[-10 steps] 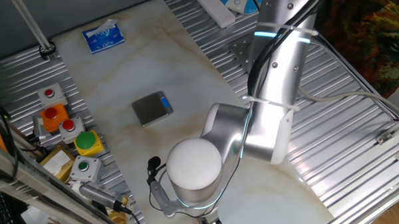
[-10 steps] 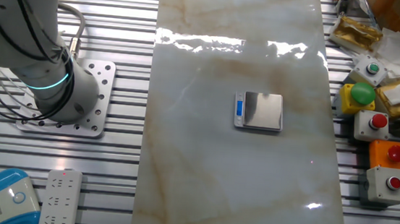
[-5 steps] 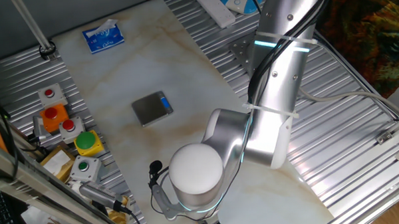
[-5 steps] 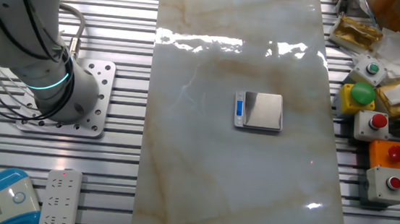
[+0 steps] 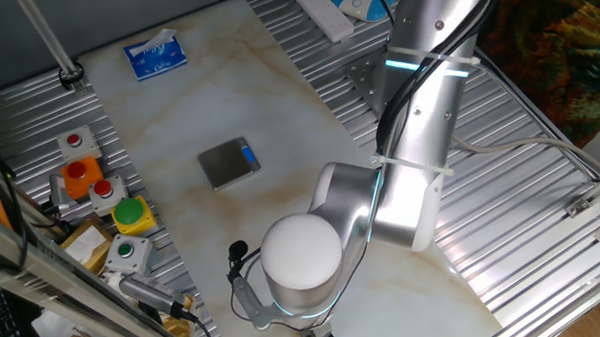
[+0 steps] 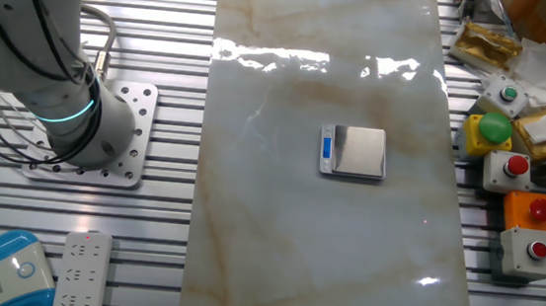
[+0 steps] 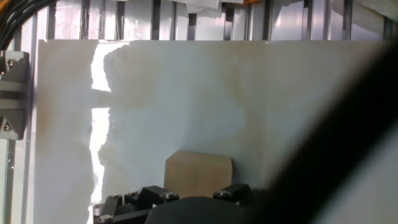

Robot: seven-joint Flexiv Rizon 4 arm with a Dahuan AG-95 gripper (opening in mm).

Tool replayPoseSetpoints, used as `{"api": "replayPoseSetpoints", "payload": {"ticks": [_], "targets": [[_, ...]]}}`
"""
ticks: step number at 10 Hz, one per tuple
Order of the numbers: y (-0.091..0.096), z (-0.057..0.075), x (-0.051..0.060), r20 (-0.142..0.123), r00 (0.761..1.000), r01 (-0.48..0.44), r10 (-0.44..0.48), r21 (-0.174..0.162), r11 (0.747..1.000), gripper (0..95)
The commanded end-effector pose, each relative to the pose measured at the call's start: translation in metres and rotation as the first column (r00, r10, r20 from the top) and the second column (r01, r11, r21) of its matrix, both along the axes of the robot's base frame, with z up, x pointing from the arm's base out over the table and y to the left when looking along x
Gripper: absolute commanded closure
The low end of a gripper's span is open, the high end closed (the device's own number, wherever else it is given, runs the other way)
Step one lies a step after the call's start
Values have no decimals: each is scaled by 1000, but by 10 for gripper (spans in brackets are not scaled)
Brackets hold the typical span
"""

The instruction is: Place the block on the scale

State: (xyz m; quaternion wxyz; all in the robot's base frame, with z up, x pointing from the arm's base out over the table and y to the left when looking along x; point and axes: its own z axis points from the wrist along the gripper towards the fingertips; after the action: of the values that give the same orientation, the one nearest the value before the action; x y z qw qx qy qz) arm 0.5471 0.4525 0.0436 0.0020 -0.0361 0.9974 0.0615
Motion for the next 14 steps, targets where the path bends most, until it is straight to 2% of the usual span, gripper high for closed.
{"api": "replayPoseSetpoints", "payload": {"ticks": [1,6,9,12,13,14], "targets": [[3,-2,2,-3,1000,-6,6,-8,1000,190],[7,-7,5,-2,1000,-27,27,-16,1000,190],[5,-5,4,-3,998,-69,69,-57,996,190],[5,-5,4,-1,998,-70,70,-59,996,190],[5,-5,4,-1,997,-73,73,-60,996,380],[5,-5,4,0,997,-77,77,-61,995,380]]}}
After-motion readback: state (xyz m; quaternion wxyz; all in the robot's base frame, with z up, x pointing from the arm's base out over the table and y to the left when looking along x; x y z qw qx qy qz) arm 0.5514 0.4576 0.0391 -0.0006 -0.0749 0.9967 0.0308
